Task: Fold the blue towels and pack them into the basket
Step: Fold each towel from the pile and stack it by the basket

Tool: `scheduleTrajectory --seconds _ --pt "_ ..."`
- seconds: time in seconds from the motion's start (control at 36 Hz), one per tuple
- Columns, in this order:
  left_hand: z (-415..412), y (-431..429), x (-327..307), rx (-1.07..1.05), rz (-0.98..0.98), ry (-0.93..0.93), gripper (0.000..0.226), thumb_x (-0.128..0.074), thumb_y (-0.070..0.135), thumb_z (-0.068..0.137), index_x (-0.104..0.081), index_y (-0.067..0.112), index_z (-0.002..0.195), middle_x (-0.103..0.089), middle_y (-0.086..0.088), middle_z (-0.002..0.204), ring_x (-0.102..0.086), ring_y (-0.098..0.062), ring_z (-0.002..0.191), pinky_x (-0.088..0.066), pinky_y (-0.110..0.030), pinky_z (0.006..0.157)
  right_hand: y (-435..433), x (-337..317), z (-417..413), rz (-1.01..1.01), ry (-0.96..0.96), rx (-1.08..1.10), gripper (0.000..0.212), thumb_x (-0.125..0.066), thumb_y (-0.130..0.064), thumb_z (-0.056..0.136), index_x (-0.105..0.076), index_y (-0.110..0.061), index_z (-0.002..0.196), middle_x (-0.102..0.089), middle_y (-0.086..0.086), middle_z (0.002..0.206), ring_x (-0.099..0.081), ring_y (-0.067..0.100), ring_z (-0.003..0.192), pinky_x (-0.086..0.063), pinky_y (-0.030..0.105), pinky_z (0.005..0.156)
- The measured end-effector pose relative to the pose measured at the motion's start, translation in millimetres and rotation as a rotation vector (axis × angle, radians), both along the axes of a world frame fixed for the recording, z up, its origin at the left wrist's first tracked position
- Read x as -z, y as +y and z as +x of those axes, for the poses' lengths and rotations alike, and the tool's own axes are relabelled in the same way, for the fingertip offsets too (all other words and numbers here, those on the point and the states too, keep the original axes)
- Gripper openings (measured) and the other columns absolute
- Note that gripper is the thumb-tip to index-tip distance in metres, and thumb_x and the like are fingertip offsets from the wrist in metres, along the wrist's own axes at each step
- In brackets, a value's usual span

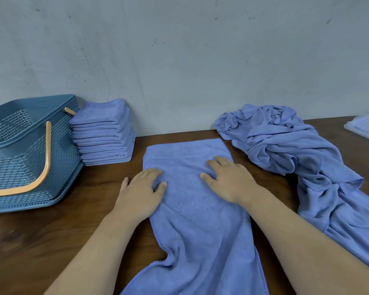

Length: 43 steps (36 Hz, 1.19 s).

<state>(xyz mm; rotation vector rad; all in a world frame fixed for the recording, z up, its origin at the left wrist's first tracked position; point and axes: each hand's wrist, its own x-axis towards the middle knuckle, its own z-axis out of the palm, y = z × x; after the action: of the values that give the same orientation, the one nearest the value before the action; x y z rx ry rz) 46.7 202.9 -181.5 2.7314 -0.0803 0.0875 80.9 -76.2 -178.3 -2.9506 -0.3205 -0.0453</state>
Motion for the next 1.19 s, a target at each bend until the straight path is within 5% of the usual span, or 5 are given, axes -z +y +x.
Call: scheduleTrajectory --seconds 0.33,0.53,0.81,0.94,1.19 --pt "-5.5 1.9 -8.7 0.006 -0.081 -0.188 0.021 -0.052 0.047 0.106 -0.067 0.041 0.121 -0.065 0.022 0.125 -0.056 -0.012 0.12 -0.043 -0.043 0.11 0.8 -11.6 -11.4 -0.018 -0.154 0.096 0.047 -0.044 -0.055 0.103 -0.059 -0.027 0.139 -0.062 -0.003 0.139 -0.057 0.023 0.124 -0.041 0.043 0.093" --pt "2.1 7.6 -0.4 0.015 -0.021 0.003 0.062 -0.045 0.073 0.101 -0.043 0.045 0.156 -0.036 0.025 0.165 -0.03 -0.004 0.155 -0.008 -0.057 0.128 6.8 -2.4 -3.2 0.122 0.055 -0.018 0.068 -0.03 -0.066 0.107 -0.026 -0.033 0.166 -0.014 -0.006 0.176 -0.007 0.012 0.162 -0.01 0.052 0.13" --pt "-6.2 -0.3 -11.1 0.045 -0.051 -0.149 0.041 -0.052 0.058 0.105 -0.061 0.037 0.139 -0.061 0.017 0.141 -0.054 -0.015 0.131 -0.042 -0.042 0.112 5.9 -4.5 -15.1 0.058 -0.067 0.051 0.06 -0.033 -0.064 0.106 -0.044 -0.03 0.153 -0.045 0.0 0.16 -0.041 0.025 0.145 -0.039 0.049 0.109" --pt "-8.0 -2.8 1.3 0.103 0.028 0.066 0.078 -0.039 0.081 0.097 -0.03 0.041 0.164 -0.019 0.02 0.174 -0.01 -0.009 0.163 -0.009 -0.049 0.132 1.4 4.1 -7.3 0.06 0.087 -0.048 0.074 -0.024 -0.074 0.103 -0.015 -0.038 0.167 -0.005 -0.002 0.178 -0.001 0.015 0.163 -0.006 0.05 0.131" --pt "0.6 15.5 7.2 0.153 -0.04 0.096 0.099 -0.035 0.099 0.08 -0.027 0.046 0.164 -0.01 0.025 0.175 0.004 0.001 0.161 0.005 -0.048 0.131 -15.6 -3.5 -6.0 0.44 -0.004 -0.04 0.062 -0.032 -0.063 0.109 -0.039 -0.031 0.161 -0.042 -0.009 0.165 -0.036 0.012 0.152 -0.03 0.038 0.123"
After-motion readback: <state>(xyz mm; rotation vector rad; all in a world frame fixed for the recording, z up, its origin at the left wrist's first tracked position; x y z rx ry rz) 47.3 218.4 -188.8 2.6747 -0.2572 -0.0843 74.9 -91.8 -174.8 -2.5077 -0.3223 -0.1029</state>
